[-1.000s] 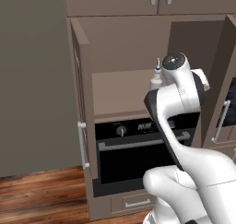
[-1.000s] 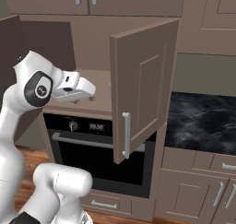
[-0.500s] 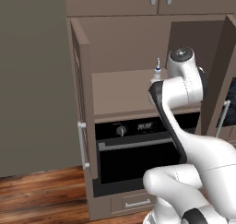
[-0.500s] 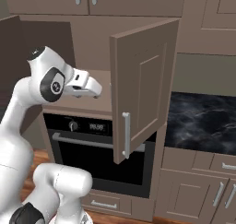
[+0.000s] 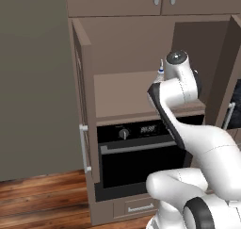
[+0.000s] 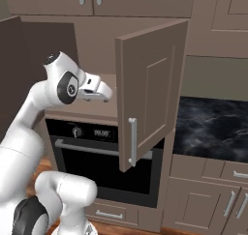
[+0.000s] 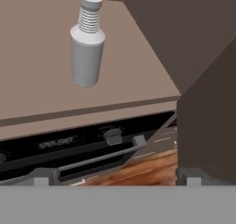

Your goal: Open the cabinet. Pick the spray and place it next to the sink. Then close the cabinet.

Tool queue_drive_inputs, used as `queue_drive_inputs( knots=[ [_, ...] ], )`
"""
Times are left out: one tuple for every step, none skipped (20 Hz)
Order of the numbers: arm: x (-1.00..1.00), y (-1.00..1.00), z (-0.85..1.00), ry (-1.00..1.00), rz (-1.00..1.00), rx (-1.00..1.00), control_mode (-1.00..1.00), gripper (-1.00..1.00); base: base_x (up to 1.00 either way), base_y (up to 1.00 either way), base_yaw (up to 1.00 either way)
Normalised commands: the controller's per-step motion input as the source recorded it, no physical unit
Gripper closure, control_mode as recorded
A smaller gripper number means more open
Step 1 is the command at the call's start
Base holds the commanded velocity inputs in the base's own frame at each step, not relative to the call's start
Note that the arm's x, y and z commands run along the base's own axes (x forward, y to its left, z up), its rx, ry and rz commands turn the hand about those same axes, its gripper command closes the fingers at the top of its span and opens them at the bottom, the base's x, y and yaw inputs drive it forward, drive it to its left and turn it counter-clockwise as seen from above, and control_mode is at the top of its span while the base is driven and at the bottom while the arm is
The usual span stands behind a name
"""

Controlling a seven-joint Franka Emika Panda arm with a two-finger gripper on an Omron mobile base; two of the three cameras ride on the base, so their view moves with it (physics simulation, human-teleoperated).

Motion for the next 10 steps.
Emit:
queue_drive_inputs(
  knots=[
    [0.33,0.00,-0.20,0.00,0.00,0.03,-1.00,-1.00,0.00,0.00,0.00],
    [0.28,-0.02,-0.04,0.00,0.01,0.03,-1.00,-1.00,0.00,0.00,0.00],
    [0.21,-0.08,0.00,0.00,0.02,0.04,-1.00,-1.00,0.00,0.00,0.00],
    [0.14,-0.19,0.00,0.00,0.02,0.06,-1.00,-1.00,0.00,0.00,0.00],
    [0.12,-0.20,0.00,0.00,0.03,0.06,-1.00,-1.00,0.00,0.00,0.00],
    [0.12,-0.21,0.00,0.00,0.02,0.06,-1.00,-1.00,0.00,0.00,0.00],
    [0.11,-0.24,0.00,0.00,0.02,0.10,-1.00,-1.00,0.00,0.00,0.00],
    [0.10,-0.21,0.00,0.00,0.03,0.13,-1.00,-1.00,0.00,0.00,0.00],
    [0.07,-0.17,0.00,0.00,0.04,0.17,-1.00,-1.00,0.00,0.00,0.00],
    [0.07,-0.16,0.00,0.00,0.04,0.19,-1.00,-1.00,0.00,0.00,0.00]
  ],
)
